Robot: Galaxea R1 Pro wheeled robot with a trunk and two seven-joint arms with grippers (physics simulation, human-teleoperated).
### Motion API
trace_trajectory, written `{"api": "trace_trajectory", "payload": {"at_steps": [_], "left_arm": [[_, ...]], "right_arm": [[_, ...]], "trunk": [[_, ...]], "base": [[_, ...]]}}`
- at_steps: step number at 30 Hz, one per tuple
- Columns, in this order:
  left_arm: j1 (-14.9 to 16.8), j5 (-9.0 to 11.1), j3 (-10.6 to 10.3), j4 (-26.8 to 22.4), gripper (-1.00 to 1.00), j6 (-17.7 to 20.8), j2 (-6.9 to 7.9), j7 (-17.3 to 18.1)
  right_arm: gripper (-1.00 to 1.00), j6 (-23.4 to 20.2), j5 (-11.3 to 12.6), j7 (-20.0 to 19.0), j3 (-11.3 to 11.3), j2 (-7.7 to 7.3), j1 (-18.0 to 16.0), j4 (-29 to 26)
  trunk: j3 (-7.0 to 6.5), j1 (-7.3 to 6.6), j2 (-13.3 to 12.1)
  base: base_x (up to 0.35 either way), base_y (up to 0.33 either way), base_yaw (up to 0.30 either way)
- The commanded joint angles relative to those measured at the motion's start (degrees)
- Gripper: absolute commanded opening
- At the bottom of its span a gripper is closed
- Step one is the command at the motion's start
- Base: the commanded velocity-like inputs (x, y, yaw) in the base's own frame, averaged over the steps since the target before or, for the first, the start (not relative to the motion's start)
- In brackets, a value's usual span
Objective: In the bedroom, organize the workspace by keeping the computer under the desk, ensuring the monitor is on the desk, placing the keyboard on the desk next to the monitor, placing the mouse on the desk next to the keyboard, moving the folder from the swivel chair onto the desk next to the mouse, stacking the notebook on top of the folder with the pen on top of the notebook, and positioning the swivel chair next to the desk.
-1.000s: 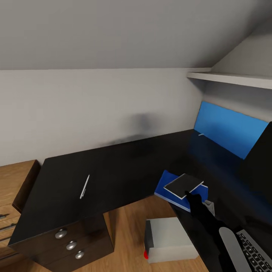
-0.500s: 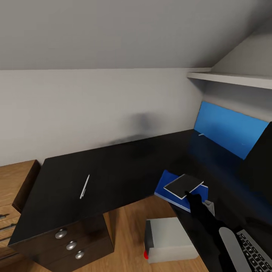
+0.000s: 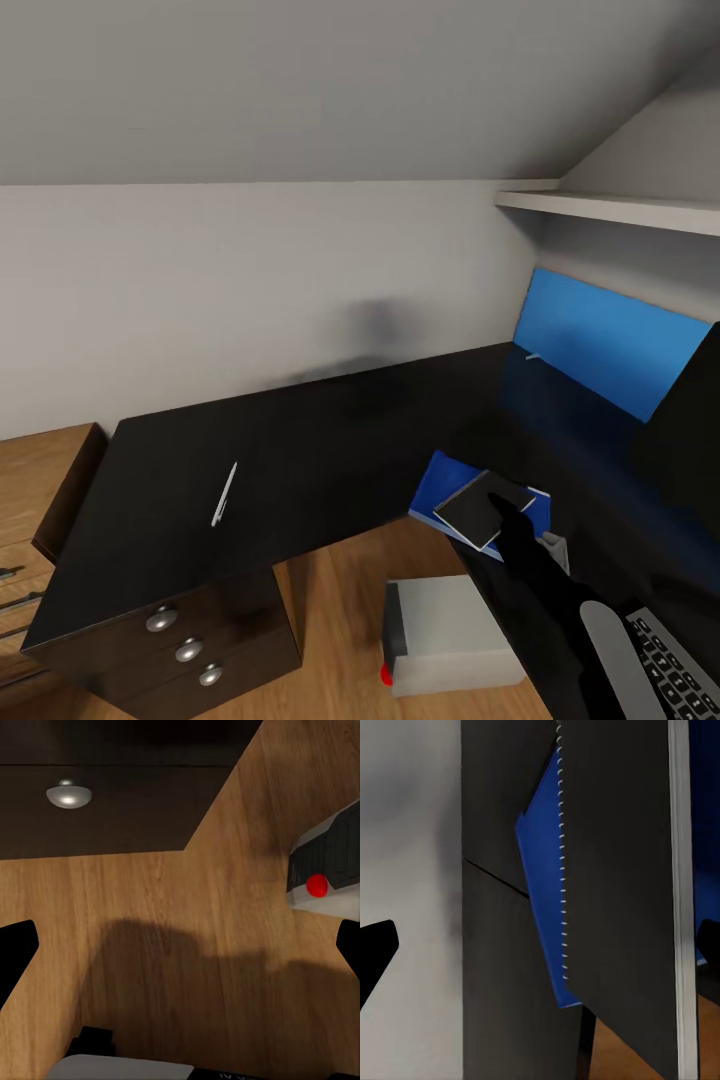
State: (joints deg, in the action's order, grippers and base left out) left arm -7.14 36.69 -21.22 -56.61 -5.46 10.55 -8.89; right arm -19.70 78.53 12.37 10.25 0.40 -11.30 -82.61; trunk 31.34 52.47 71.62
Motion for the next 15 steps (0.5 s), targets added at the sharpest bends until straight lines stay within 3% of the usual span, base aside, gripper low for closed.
{"api": "trace_trajectory", "payload": {"at_steps": [1, 15], "left_arm": [[0.0, 0.6, -0.3, -0.1, 1.0, -0.3, 0.09, -0.4], [0.1, 0.7, -0.3, -0.1, 1.0, -0.3, 0.09, -0.4]], "right_arm": [[1.0, -0.3, 0.6, 0.5, 0.1, 0.04, 0.0, -0.1], [1.0, 0.0, 0.4, 0.3, 0.2, 0.04, 0.0, -0.6]], "trunk": [[0.04, 0.0, 0.0], [0.04, 0.0, 0.0]], "base": [[0.0, 0.0, 0.0], [-0.018, -0.048, 0.0]]}}
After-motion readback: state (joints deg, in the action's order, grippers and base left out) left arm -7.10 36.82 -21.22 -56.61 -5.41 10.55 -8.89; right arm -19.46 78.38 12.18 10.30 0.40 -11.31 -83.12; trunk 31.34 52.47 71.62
